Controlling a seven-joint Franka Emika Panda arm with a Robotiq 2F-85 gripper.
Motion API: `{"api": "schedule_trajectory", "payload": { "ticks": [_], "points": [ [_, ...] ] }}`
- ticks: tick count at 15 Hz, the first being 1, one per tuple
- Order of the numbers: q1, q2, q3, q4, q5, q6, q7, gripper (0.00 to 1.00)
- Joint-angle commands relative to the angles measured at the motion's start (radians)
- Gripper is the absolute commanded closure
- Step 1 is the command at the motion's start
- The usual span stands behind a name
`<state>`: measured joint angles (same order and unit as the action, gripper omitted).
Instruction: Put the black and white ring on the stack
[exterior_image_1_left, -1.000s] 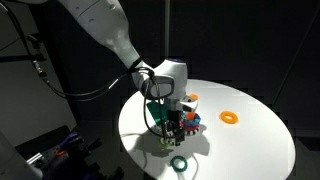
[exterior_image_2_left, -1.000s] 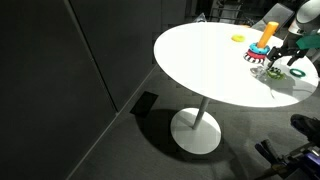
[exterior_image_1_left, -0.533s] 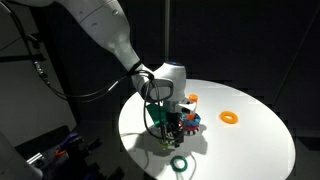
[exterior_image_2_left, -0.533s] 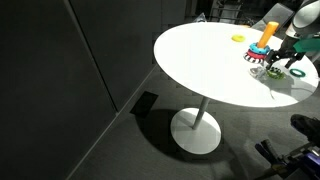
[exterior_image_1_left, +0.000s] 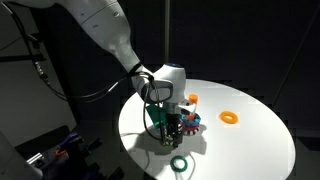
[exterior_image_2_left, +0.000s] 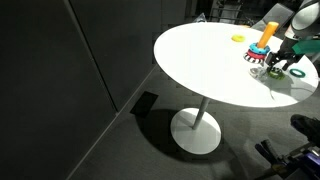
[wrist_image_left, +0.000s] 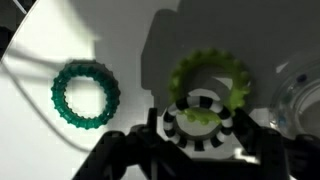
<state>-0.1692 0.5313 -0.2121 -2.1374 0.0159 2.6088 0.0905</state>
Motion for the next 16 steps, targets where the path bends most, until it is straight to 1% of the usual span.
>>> {"api": "schedule_trajectory", "payload": {
  "ticks": [1,2,8,16],
  "points": [
    [0.004,0.005,-0.004,0.018,-0.005,0.000,0.027,0.53],
    [0.003,-0.003,-0.004,0.017,-0.003,-0.005,0.027,0.61],
    [0.000,-0.089,-0.015,0.005,-0.005,-0.037,0.027,0.61],
    [0.009,-0.237,-0.047,-0.006,-0.049,-0.054,0.045,0.61]
  ]
}}
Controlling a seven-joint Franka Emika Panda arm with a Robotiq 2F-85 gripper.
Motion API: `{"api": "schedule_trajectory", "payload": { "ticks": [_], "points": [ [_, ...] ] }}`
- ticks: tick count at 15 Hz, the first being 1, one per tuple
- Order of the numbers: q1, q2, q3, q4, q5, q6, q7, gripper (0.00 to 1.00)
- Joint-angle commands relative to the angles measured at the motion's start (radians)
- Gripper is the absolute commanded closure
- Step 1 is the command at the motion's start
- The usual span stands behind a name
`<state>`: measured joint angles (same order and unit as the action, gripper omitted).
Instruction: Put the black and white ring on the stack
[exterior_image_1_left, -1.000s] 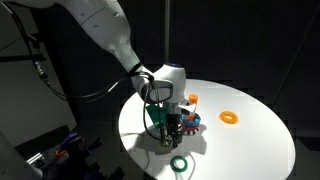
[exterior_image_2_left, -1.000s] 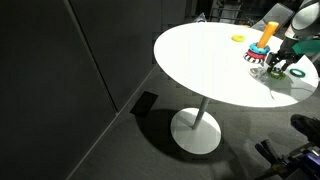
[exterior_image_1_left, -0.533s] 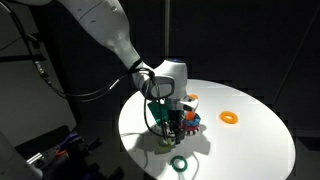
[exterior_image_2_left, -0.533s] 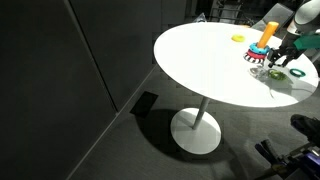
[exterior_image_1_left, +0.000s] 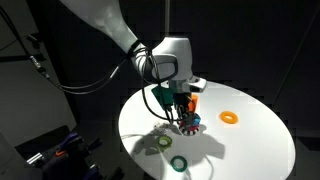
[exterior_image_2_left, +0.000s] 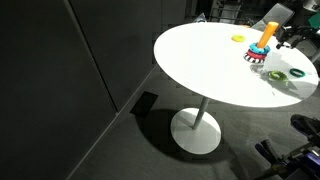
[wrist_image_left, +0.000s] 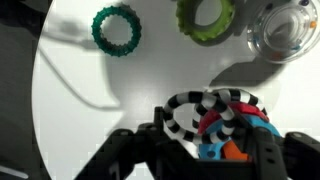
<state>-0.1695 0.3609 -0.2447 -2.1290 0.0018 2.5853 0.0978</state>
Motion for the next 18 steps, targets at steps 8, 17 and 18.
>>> {"api": "schedule_trajectory", "payload": {
  "ticks": [8,17,18],
  "points": [
    [0.002,-0.187,-0.003,-0.013,-0.034,-0.029,0.045,0.61],
    [0.028,-0.172,-0.004,0.042,-0.097,-0.001,0.207,0.61],
    [0.034,-0.168,-0.005,0.046,-0.112,0.000,0.231,0.61]
  ]
}}
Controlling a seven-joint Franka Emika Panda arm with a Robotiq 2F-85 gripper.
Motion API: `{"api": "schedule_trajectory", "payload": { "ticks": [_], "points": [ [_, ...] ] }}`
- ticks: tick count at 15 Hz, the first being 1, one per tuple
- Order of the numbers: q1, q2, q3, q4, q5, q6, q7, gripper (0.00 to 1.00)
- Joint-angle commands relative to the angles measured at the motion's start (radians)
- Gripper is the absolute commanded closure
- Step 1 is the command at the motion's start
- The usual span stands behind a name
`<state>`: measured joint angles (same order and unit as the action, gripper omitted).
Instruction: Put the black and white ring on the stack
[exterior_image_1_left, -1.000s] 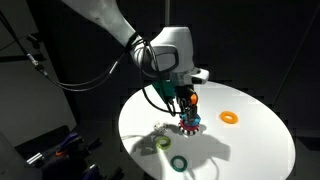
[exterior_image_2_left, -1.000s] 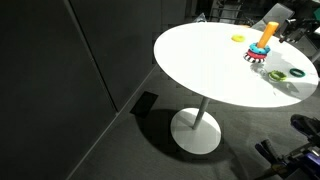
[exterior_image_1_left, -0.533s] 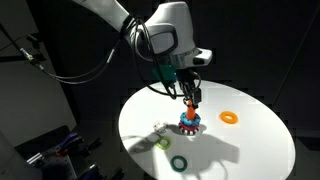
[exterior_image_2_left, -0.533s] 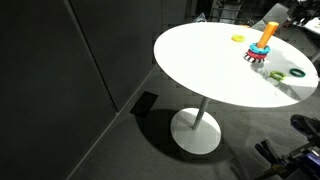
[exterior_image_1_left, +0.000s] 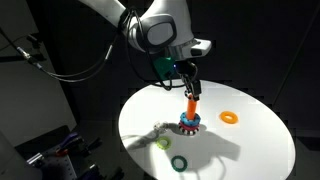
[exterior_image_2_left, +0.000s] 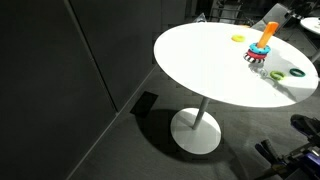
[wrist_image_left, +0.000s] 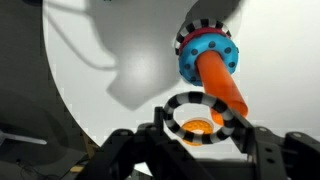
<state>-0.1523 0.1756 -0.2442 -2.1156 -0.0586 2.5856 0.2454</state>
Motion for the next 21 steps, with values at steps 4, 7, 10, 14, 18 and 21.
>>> {"api": "schedule_trajectory", "payload": {
  "ticks": [4,7,10,14,18,21],
  "points": [
    [0.041,0.039,-0.009,0.054,-0.113,0.002,0.174,0.61],
    [0.051,0.061,-0.010,0.077,-0.131,0.001,0.209,0.61],
    [0.055,0.088,-0.013,0.103,-0.127,0.002,0.219,0.61],
    [0.060,0.124,-0.019,0.133,-0.125,0.003,0.222,0.61],
    [0.067,0.156,-0.026,0.159,-0.126,0.002,0.225,0.61],
    [0.074,0.177,-0.030,0.176,-0.125,-0.002,0.225,0.61]
  ]
}}
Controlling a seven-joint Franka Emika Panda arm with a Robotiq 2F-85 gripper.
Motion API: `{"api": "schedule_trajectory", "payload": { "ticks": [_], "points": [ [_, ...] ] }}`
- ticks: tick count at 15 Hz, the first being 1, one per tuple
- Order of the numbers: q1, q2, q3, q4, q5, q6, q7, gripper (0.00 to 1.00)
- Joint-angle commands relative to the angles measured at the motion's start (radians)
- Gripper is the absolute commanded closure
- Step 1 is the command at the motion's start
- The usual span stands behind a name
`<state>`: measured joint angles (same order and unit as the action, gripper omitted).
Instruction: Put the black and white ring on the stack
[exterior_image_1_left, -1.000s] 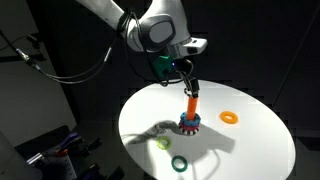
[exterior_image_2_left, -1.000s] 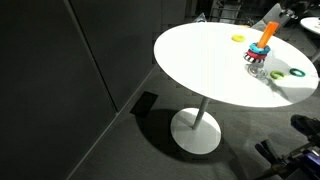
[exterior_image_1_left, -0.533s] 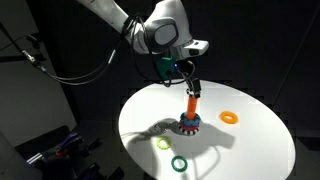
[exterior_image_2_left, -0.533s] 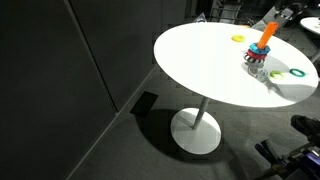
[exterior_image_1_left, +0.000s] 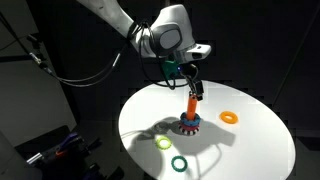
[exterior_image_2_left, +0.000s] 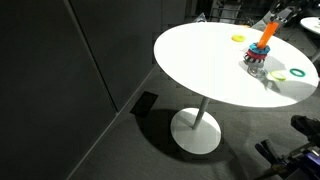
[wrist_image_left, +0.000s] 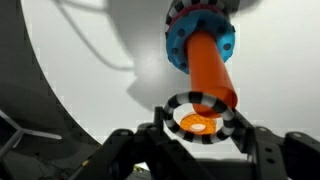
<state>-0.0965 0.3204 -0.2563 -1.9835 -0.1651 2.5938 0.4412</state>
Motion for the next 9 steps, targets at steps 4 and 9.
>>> {"api": "schedule_trajectory", "payload": {
  "ticks": [4,9],
  "points": [
    [0.035,0.042,-0.026,0.049,-0.024,-0.011,0.030,0.61],
    [0.051,0.035,-0.032,0.047,-0.032,-0.013,0.033,0.61]
  ]
}}
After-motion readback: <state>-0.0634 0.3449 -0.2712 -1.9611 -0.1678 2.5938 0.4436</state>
